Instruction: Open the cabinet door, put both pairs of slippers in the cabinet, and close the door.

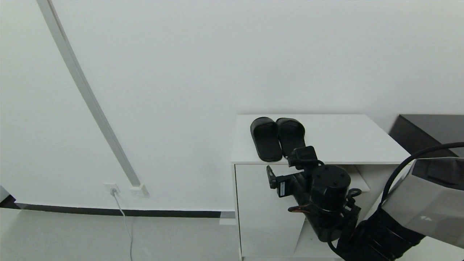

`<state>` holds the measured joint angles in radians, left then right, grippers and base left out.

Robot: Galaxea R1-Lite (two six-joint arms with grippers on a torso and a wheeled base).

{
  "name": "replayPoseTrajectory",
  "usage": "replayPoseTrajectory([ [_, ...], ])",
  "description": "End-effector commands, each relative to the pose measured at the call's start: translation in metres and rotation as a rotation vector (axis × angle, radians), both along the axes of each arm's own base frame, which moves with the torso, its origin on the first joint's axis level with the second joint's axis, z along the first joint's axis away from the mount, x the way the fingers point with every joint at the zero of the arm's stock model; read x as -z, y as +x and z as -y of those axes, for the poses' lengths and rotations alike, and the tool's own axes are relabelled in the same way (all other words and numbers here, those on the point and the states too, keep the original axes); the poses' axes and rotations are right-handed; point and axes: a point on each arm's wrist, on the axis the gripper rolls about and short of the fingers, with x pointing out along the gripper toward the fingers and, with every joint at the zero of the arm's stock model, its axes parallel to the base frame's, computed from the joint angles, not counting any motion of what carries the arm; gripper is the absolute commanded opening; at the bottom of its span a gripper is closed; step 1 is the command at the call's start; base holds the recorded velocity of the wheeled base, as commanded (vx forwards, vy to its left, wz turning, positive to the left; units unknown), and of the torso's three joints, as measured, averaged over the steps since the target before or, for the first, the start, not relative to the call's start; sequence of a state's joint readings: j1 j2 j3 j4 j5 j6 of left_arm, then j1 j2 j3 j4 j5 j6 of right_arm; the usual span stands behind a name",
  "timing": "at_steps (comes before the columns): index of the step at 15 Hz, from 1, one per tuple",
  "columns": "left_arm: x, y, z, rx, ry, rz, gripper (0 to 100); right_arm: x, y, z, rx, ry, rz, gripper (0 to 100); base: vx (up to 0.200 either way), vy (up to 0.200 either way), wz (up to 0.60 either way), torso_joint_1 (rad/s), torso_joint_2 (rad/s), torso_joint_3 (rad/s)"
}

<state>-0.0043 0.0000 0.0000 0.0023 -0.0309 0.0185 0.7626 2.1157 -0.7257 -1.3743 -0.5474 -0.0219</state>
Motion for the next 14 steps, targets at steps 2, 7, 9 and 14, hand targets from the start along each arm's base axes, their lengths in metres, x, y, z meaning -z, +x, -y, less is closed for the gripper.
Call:
replayPoseTrajectory([
  [2, 0.0, 0.0, 0.0, -0.001, -0.002, 0.001, 0, -0.002, 0.006, 0.004, -0.018, -0.011, 0.038, 100, 0.0, 0.0, 0.0, 0.0, 0.0, 0.0],
  [7, 0.0, 0.0, 0.0, 0.0, 0.0, -0.001, 0, -0.071, 0.037, -0.009, 0.028, 0.067, -0.067, 100, 0.0, 0.0, 0.0, 0.0, 0.0, 0.0],
  [9, 0.0, 0.0, 0.0, -0.001, 0.0, -0.001, 0, -0.087, 0.044, -0.013, 0.092, 0.09, -0.123, 100, 0.0, 0.0, 0.0, 0.0, 0.0, 0.0],
  [14, 0.0, 0.0, 0.0, 0.002, 0.0, -0.002, 0, -0.081, 0.05, -0.017, 0.101, 0.085, -0.155, 100, 0.16, 0.0, 0.0, -0.002, 0.0, 0.002],
])
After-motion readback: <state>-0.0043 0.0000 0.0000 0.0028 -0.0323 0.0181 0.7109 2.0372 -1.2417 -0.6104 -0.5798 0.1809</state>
